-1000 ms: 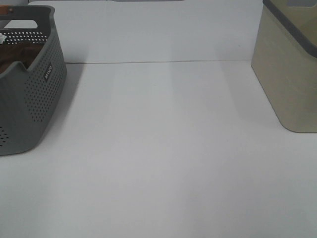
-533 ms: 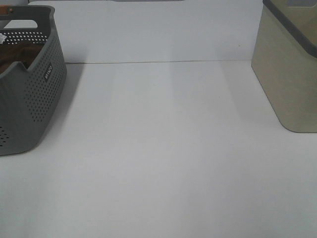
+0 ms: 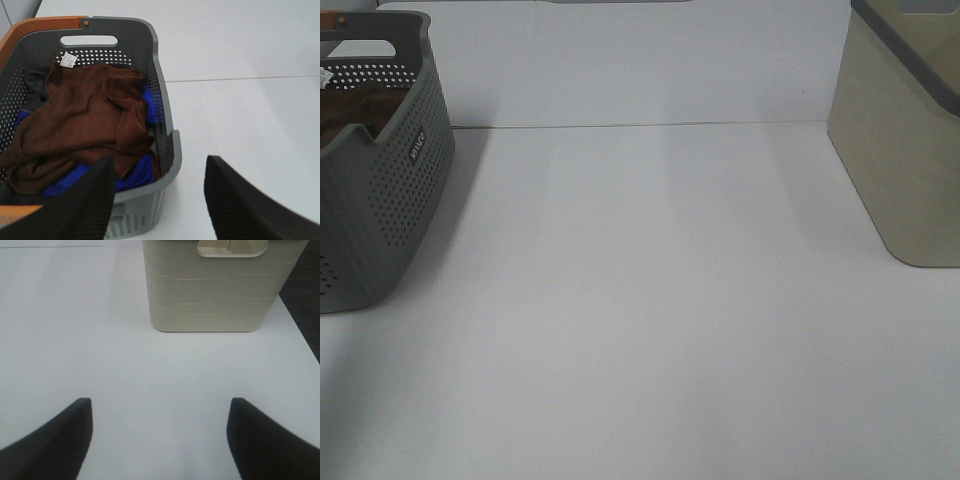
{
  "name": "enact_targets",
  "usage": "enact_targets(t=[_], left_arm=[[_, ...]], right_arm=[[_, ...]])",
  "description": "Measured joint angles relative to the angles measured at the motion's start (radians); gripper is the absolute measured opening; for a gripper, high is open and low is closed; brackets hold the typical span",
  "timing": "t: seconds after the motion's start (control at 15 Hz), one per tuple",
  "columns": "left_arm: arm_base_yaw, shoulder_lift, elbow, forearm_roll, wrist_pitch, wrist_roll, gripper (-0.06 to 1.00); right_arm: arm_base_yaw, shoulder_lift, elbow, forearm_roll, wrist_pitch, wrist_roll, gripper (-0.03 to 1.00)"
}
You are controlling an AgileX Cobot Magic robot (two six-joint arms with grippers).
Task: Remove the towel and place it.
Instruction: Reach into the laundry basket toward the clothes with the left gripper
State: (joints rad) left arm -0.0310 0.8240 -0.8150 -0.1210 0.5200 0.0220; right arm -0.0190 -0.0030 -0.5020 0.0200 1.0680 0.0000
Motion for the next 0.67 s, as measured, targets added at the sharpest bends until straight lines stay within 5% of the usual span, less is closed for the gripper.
enact_targets(t=[0.33,0.67], left_arm=[[0.0,0.424,-0.346,0.054,0.119,-0.001,0.52],[0.0,0.794,-0.7,0.225,0.288,-0.029,0.52]], right_arm=[[0.0,0.0,0.0,0.0,0.0,0.0,0.71],[0.0,0.0,0.0,0.0,0.0,0.0,0.71]])
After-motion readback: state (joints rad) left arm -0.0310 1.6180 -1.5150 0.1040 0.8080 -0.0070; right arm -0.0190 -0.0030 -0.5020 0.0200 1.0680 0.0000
